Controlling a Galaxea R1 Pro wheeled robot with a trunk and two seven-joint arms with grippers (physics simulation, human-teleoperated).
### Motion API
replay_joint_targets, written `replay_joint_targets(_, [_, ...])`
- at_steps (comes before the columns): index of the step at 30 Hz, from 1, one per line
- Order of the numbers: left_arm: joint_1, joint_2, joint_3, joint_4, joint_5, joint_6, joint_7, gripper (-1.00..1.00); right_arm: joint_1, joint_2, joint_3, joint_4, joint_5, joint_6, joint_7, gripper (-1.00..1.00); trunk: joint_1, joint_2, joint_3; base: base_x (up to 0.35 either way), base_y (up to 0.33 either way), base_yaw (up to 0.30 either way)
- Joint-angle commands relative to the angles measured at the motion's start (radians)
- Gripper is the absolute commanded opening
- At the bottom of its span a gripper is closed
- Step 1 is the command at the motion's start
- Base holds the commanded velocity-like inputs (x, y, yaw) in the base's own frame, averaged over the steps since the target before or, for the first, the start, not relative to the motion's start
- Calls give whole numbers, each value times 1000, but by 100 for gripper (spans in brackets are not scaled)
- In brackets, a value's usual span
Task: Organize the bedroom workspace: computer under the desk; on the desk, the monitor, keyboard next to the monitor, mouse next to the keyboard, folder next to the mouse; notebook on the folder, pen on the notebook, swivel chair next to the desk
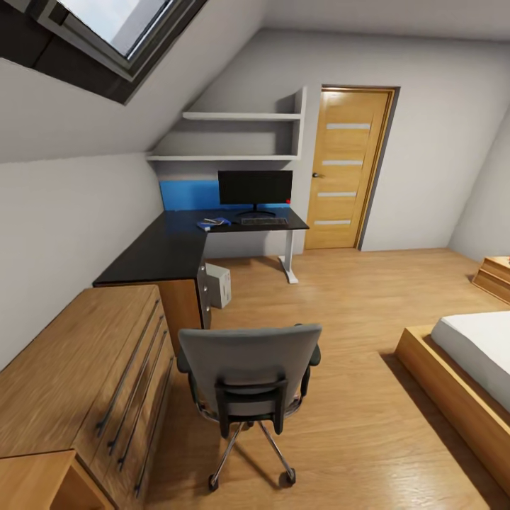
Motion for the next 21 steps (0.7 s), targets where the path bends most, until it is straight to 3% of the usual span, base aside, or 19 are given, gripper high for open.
replay_joint_targets(1, [-1,0,-9,0,4,-3,8,100,-1,0,8,2,6,0,-10,100,4,-8,-4,0,0,0])
replay_joint_targets(21, [-1,8,-4,0,7,-7,10,100,-1,0,8,2,6,0,-10,100,81,-148,-67,0,0,0])
